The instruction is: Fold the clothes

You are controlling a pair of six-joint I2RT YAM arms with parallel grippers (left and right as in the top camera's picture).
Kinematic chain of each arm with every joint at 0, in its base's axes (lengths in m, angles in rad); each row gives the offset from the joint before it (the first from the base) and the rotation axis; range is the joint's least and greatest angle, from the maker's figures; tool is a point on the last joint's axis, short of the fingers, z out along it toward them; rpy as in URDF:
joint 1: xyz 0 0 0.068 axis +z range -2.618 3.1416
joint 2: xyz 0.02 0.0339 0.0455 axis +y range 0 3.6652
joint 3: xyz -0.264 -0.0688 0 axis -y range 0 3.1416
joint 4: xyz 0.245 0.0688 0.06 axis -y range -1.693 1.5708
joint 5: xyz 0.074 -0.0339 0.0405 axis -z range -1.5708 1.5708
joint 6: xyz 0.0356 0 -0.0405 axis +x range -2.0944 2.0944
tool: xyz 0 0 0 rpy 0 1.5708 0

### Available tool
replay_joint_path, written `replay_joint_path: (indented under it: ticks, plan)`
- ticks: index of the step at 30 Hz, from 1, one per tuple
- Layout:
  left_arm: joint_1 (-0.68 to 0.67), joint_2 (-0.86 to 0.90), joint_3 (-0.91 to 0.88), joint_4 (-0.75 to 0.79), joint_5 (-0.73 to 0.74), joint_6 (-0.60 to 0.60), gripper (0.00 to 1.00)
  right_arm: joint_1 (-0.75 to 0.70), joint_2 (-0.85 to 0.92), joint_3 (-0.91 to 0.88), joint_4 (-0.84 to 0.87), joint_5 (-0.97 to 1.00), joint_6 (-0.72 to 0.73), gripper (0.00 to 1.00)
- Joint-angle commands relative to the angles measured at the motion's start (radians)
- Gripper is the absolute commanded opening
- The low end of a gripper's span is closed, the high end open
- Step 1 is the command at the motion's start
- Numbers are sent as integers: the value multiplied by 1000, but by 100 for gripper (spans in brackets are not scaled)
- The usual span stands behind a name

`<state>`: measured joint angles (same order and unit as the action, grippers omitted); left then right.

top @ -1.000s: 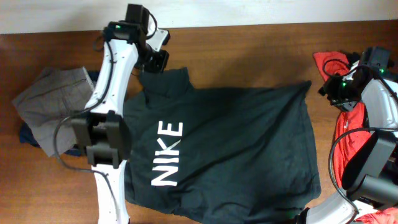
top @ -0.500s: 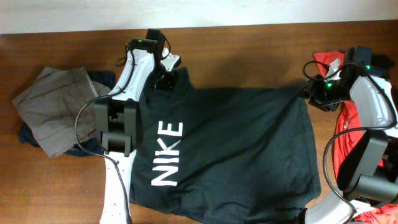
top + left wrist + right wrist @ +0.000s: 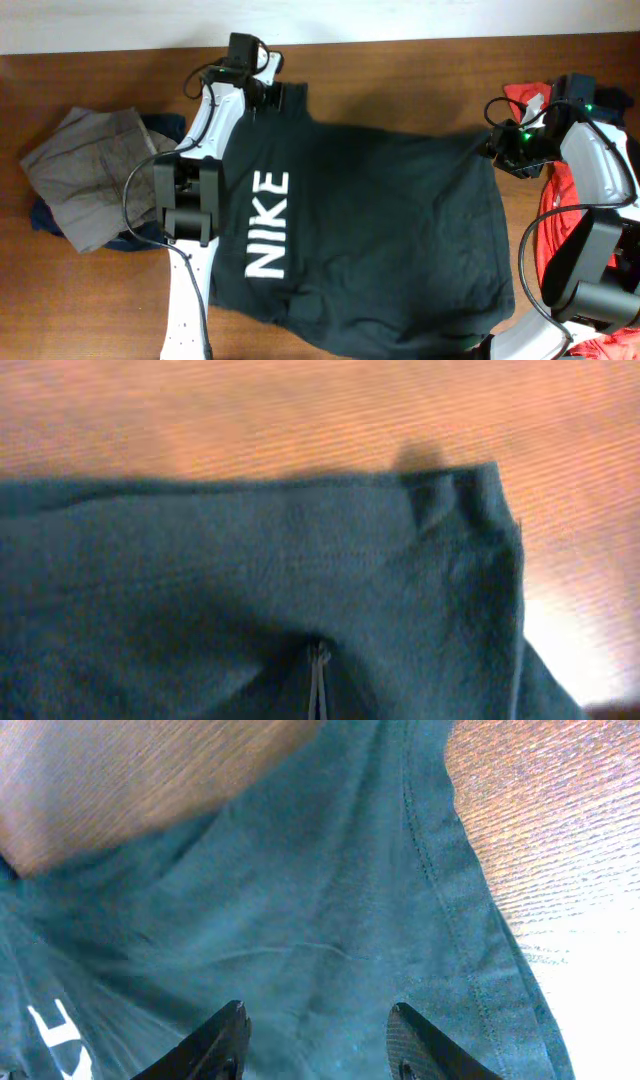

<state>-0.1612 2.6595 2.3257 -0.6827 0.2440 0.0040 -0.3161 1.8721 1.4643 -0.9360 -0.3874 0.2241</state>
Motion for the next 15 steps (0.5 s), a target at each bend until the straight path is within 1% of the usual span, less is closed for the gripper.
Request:
replay_joint_path:
  ticks: [1, 4, 7, 8, 9, 11, 12, 13, 14, 15]
  plan:
    - [51, 71, 21, 51, -15, -116, 0, 3, -3, 19, 0, -7, -19, 49]
    - [87, 71, 127, 53, 23, -128, 0, 3, -3, 18, -8, -2, -38, 50]
    - [116, 71, 245, -5, 32, -131, 0, 7, -3, 15, -16, -2, -87, 52]
    - [127, 71, 290, -36, 39, -131, 1, 11, -3, 15, -22, -2, -105, 53]
    - [135, 71, 328, -63, 42, -130, 6, 16, -3, 15, -25, -2, -117, 55]
    - [158, 71, 435, -158, 42, -127, 20, 32, -1, 15, -26, 7, -145, 59]
    - [171, 71, 492, -222, 41, -123, 33, 39, -1, 15, -26, 15, -146, 59]
    - [183, 71, 547, -289, 41, -123, 59, 48, -1, 15, -26, 25, -146, 59]
    - [196, 71, 605, -365, 42, -123, 77, 57, -1, 15, -26, 35, -147, 60]
    - [209, 71, 656, -439, 42, -123, 77, 64, -1, 15, -26, 43, -147, 60]
